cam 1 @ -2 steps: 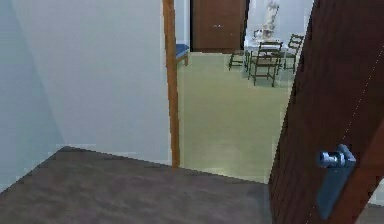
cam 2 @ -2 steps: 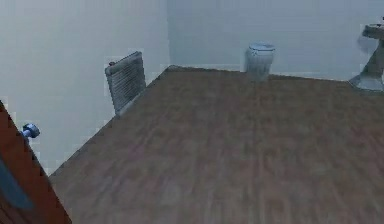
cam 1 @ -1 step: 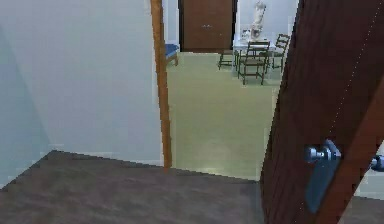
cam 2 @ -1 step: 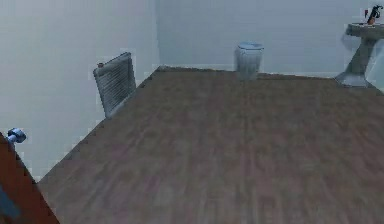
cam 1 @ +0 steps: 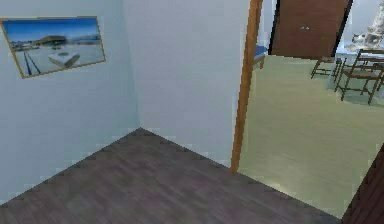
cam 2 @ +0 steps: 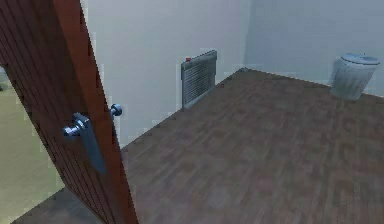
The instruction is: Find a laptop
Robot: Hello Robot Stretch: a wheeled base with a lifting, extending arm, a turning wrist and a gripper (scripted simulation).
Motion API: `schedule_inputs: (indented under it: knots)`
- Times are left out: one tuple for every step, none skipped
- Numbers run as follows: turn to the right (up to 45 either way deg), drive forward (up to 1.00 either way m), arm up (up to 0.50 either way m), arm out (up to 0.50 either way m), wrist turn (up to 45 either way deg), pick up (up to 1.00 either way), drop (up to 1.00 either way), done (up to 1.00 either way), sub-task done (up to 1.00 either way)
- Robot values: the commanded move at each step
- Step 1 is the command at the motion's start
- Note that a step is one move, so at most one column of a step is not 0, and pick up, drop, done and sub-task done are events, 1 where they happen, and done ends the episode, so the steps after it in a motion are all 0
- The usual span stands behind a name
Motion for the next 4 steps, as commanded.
schedule_inputs:
  knots:
    - [0.0,0.1,0.0,0.0,0.0,0.0,0.0,0.0,0.0]
    - [12.0,0.0,0.0,0.0,0.0,0.0,0.0,0.0,0.0]
    - [0.0,0.35,0.0,0.0,0.0,0.0,0.0,0.0,0.0]
    - [30.0,0.0,0.0,0.0,0.0,0.0,0.0,0.0,0.0]
